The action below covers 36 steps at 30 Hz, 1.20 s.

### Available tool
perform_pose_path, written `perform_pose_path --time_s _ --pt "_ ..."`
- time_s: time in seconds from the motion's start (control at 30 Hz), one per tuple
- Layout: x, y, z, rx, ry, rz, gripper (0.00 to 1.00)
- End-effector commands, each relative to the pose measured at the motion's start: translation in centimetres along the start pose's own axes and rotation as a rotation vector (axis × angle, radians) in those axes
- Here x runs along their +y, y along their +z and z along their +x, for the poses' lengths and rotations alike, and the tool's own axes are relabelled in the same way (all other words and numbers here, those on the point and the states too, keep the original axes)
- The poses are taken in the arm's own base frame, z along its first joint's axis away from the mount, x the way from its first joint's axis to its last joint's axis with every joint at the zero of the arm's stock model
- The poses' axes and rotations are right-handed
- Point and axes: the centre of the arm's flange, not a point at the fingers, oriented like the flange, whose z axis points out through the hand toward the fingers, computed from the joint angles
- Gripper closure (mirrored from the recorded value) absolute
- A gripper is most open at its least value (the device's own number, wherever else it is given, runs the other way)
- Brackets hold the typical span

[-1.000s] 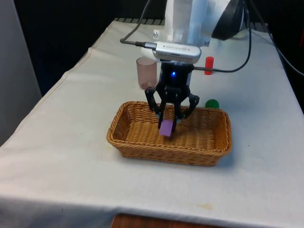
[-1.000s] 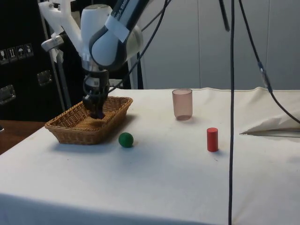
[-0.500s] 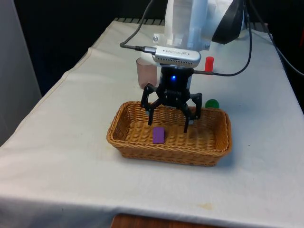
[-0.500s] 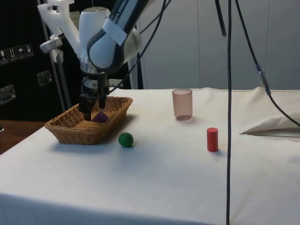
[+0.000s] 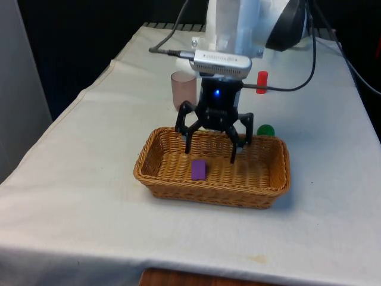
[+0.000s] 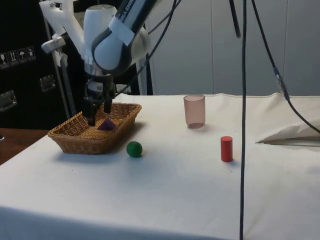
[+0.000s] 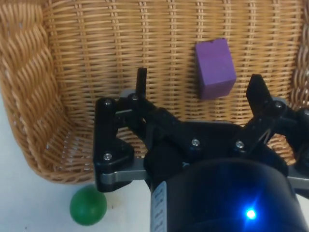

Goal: Pick up the triangular block and place it into the basket.

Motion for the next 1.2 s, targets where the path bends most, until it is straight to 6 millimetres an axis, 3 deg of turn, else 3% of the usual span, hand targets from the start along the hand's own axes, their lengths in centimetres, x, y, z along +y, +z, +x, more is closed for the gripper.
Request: perform_pose_path --time_s 0.0,0.43,1.17 --pt "0.1 -0.8 0.1 -0.002 0.003 0.006 0.0" --pt "0.6 -4.8 1.1 -0.023 -0.007 0.018 0.0" --pt "1.3 -9.2 1.3 -0.097 -0.034 0.043 0.0"
